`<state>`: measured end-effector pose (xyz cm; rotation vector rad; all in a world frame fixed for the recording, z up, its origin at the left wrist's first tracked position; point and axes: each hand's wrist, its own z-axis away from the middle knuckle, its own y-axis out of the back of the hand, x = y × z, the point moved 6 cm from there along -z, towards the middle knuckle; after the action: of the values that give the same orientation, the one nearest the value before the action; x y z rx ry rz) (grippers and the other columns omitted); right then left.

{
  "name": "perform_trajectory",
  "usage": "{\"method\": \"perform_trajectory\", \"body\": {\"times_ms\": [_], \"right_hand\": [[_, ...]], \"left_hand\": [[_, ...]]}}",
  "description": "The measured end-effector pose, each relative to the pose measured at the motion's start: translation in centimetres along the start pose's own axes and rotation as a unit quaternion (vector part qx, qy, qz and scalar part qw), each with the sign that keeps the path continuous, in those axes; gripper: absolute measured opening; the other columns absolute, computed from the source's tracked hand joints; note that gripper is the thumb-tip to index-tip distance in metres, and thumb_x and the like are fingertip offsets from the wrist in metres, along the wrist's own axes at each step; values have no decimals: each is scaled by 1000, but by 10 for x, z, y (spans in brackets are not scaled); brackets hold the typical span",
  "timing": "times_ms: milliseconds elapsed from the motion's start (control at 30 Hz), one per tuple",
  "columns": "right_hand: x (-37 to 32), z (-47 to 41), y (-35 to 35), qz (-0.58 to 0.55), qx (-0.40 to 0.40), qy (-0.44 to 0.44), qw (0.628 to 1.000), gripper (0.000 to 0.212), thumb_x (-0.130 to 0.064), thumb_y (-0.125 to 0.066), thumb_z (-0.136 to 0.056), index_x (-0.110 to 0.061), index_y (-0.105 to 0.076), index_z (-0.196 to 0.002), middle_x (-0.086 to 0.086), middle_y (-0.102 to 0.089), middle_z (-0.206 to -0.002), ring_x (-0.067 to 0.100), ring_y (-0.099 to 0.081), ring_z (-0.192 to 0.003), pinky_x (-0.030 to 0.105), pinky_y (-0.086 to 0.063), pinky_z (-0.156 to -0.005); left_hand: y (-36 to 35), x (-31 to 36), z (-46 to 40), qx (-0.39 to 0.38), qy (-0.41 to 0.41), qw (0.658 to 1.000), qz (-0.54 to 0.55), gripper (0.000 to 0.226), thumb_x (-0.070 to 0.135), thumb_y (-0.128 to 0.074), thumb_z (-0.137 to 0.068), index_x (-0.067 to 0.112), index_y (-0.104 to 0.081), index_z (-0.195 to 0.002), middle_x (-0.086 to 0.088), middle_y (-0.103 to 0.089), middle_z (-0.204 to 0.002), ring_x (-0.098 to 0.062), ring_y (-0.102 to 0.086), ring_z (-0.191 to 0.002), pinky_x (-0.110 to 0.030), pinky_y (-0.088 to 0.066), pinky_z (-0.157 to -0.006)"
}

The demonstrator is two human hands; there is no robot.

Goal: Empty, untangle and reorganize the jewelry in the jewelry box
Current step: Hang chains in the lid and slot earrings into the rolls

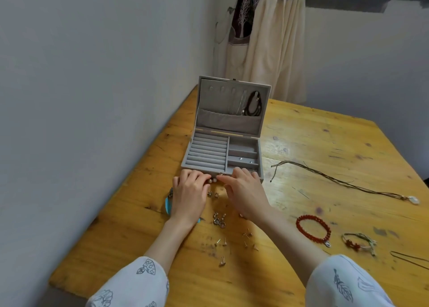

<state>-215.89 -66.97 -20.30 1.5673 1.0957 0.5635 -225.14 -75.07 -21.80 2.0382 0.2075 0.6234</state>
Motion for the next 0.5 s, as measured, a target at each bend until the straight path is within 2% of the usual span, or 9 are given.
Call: {"method": "perform_trajectory", "body": {"times_ms": [100, 267, 400, 500], "right_hand": [[0, -2, -6, 10, -3, 5, 1000, 37, -17, -46, -94, -28, -52, -128, 5, -54, -96, 24, -49, -95, 35, -31, -81], [-6, -4, -11, 10, 8, 5, 1000, 30, -15, -49, -92, -22, -60, -119, 7, -58, -93, 25, -53, -92, 38, -35, -80], [-16, -6, -8, 25, 39, 12, 999, 19, -14, -53, -90, -15, -64, -105, 6, -62, -90, 23, -58, -84, 35, -38, -75], [-19, -8, -11, 29, 41, 13, 999, 13, -14, -55, -88, -14, -64, -97, 5, -63, -87, 22, -58, -79, 34, -40, -71]], "left_hand": [[-3, 0, -1, -4, -2, 1000, -8, 26, 25, -55, -89, 17, -64, -112, 0, -63, -105, -19, -48, -102, -32, -34, -81], [-2, -1, -1, 2, 4, 1000, 10, 19, 22, -58, -88, 15, -67, -104, -2, -65, -99, -21, -50, -98, -34, -35, -78], [1, 0, -1, 16, 15, 1000, 22, 20, 21, -54, -91, 15, -67, -106, -1, -67, -99, -19, -52, -97, -32, -36, -79], [8, -1, 1, 55, 15, 998, 37, 17, 15, -59, -88, 13, -68, -101, -2, -69, -94, -20, -57, -91, -35, -43, -74]]}}
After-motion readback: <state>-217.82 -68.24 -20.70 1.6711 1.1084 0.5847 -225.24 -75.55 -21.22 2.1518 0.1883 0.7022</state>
